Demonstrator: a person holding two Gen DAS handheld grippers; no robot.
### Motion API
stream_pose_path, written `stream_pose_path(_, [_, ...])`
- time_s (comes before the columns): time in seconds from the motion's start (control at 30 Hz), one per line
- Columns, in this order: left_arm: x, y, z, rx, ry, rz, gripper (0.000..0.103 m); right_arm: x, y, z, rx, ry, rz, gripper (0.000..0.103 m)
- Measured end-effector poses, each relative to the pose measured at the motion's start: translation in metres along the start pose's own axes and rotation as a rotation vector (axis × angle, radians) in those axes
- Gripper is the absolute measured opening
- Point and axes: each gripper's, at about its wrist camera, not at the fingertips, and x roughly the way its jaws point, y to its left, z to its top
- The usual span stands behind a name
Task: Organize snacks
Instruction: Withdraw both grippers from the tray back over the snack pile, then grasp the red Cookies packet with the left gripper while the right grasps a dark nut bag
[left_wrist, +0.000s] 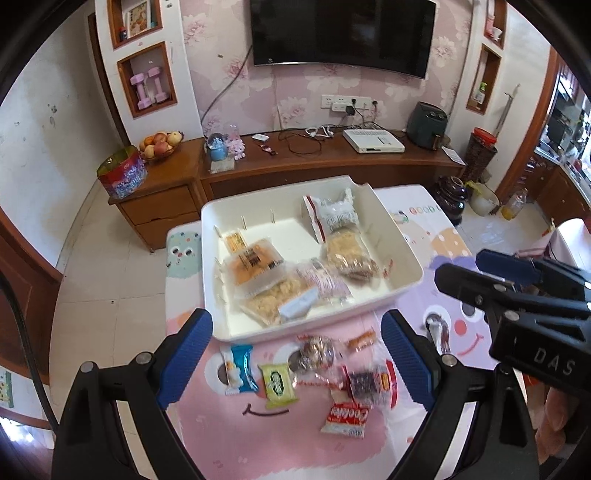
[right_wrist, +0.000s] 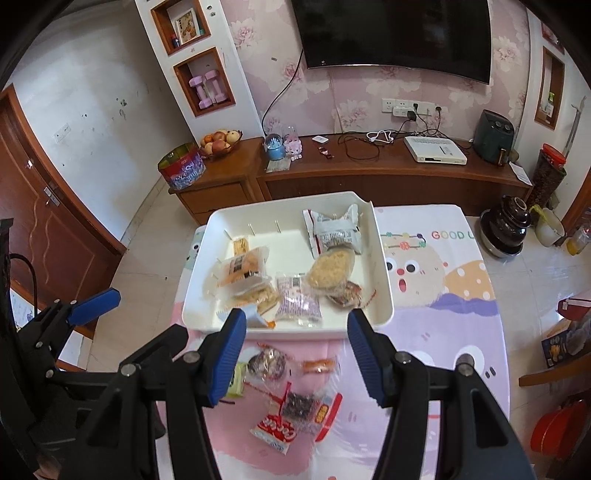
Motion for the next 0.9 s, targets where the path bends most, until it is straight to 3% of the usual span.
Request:
stream_pose_path(0.27, [0.022, -0.002, -0.055, 0.009, 0.09, -0.021, 0.092, 0.014, -0.005, -0.033, -0.044, 0.044, -0.027, 0.058])
stream_pose_path(0.63, [0.089, -0.017, -0.142, 0.01, 0.272, -0.047, 0.092, 0.103, -0.014, -0.102, -0.034, 0.27, -0.029, 0.057])
stream_pose_path(0.9, [0.106, -0.006, -0.168, -0.039, 0.334, -0.018, 0.092, 0.155, 0.007, -0.131, -0.073, 0.36, -0.021, 0.057])
